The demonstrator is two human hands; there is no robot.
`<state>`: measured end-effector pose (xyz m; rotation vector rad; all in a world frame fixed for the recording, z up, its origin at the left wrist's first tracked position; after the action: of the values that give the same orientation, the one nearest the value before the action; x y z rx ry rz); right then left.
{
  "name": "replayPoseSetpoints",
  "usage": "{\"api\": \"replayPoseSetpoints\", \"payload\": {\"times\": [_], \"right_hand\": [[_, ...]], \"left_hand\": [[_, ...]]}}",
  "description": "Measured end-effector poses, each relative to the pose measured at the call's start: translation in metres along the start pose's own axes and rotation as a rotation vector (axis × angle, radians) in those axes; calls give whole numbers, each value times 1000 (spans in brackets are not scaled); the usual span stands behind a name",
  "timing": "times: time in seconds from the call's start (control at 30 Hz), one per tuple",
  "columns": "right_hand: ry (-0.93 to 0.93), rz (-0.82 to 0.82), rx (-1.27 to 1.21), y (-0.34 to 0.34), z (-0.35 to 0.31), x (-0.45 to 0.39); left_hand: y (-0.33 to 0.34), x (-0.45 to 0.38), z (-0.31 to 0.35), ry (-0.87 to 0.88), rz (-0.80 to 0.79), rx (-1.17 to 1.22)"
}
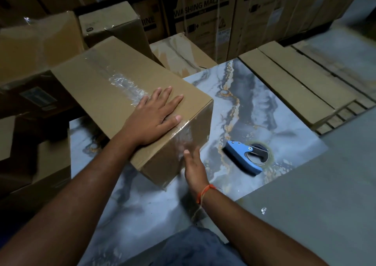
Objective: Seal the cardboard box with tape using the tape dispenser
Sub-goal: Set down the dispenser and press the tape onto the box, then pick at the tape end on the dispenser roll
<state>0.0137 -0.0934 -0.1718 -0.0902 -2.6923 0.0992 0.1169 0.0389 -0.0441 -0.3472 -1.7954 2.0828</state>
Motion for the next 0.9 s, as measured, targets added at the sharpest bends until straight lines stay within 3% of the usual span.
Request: {"api": "replayPoseSetpoints", "payload": {"times": [0.17, 0.33, 0.4, 0.5, 0.63, 0.8, 0.9], "right_hand": [[-254, 127, 146, -70, -7, 8], [-483, 210, 670, -153, -5, -9], [-485, 146, 870, -176, 5, -21], [-448, 38, 1132, -195, 16, -37], [-498, -78, 1372, -197, 15, -46], [-696, -81, 1372, -200, 7, -53], [-772, -228, 1300, -201, 4, -55]], "left_hand": [[-11, -3, 35, -114, 12, 183], [-2, 16, 123, 133, 323, 620], [23, 18, 141, 152, 327, 737], [65, 4, 143, -53, 188, 916], [112, -12, 136, -508, 126, 1283], [153, -9, 146, -877, 152, 1441], [171, 0, 158, -1028, 177, 1483]]}}
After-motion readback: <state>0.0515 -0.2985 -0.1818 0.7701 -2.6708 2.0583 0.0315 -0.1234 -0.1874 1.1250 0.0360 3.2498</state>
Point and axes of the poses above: each hand's wrist, its own x-axis away from the middle knuckle, its own y-axis out of the palm, z = x × y, the point moved 3 cm from there along -x, towards the middle knuckle, and after that the axes turned 3 degrees about -y, right-handed, at the moved point
